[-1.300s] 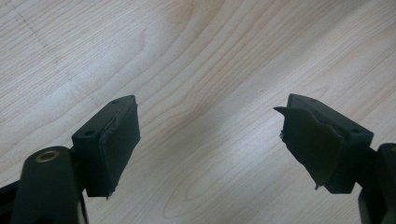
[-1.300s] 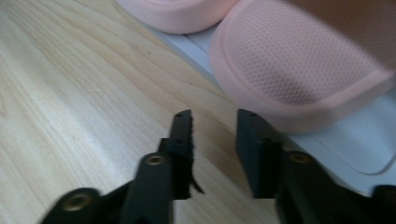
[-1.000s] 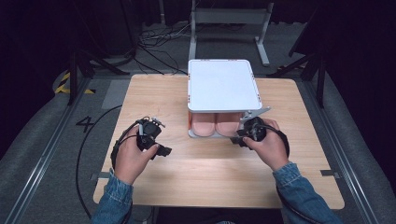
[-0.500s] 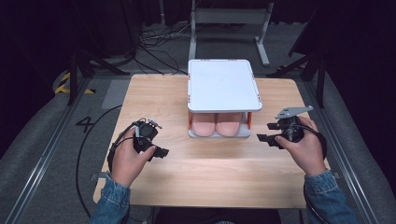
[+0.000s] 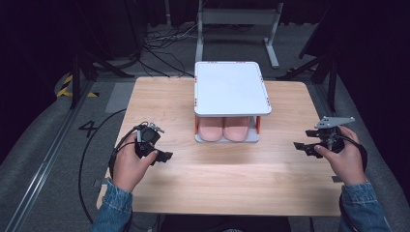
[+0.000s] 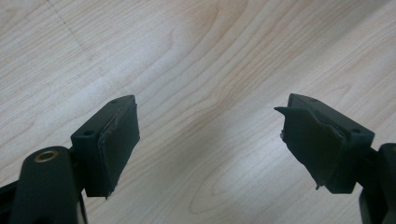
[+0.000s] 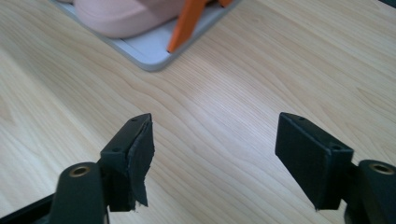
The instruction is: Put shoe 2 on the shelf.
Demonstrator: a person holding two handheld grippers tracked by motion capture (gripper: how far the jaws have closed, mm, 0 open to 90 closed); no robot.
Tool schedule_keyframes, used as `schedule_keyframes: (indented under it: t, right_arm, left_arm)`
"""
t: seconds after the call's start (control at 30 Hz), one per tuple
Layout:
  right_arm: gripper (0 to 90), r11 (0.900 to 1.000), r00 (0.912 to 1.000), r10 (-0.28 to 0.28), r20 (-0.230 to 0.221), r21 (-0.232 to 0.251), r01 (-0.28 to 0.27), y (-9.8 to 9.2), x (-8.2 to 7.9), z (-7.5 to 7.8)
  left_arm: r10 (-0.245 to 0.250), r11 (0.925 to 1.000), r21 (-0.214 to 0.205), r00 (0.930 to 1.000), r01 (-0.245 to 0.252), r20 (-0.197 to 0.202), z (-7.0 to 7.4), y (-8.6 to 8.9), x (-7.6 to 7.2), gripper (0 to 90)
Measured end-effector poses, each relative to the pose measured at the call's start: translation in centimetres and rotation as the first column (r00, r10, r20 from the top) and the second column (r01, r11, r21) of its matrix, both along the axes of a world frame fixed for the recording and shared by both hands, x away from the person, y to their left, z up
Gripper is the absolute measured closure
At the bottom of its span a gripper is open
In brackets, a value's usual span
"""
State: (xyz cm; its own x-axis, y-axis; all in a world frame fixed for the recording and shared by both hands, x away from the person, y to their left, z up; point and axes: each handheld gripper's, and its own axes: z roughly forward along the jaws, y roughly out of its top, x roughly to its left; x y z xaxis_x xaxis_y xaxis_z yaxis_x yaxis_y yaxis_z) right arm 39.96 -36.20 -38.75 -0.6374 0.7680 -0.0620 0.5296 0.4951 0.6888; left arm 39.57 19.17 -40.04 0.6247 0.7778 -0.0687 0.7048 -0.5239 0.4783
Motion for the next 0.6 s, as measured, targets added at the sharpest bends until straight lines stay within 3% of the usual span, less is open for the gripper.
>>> schedule_keyframes:
  t: [0.27, 0.4, 0.5, 0.6]
  right_arm:
    - [22.8, 0.9998, 0.999, -0.018, -0.041, -0.014, 0.017, -3.0, 0.5, -3.0]
    - [17.7, 0.9977, 0.9957, -0.059, -0.071, 0.029, 0.061, -3.8, 0.2, -5.0]
    - [17.0, 0.9965, 0.9966, -0.056, -0.06, 0.058, 0.06, -4.1, 0.0, -6.2]
    - [17.1, 0.9965, 0.9957, -0.046, -0.08, 0.066, 0.052, -4.3, -0.2, -7.5]
  left_arm:
    - [0.025, 0.9996, -0.011, 0.9997, -0.025, 0.0, -1.2, 1.4, 0.7, 18.5]
    - [0.015, 0.9998, 0.01, 0.9999, -0.015, 0.004, -1.7, 2.0, 1.0, 18.6]
    - [0.0, 1.0, -0.002, 1.0, 0.0, 0.001, -2.2, 2.3, 1.2, 18.5]
    - [-0.013, 0.9999, 0.001, 0.9999, 0.013, 0.002, -2.7, 2.5, 1.4, 18.5]
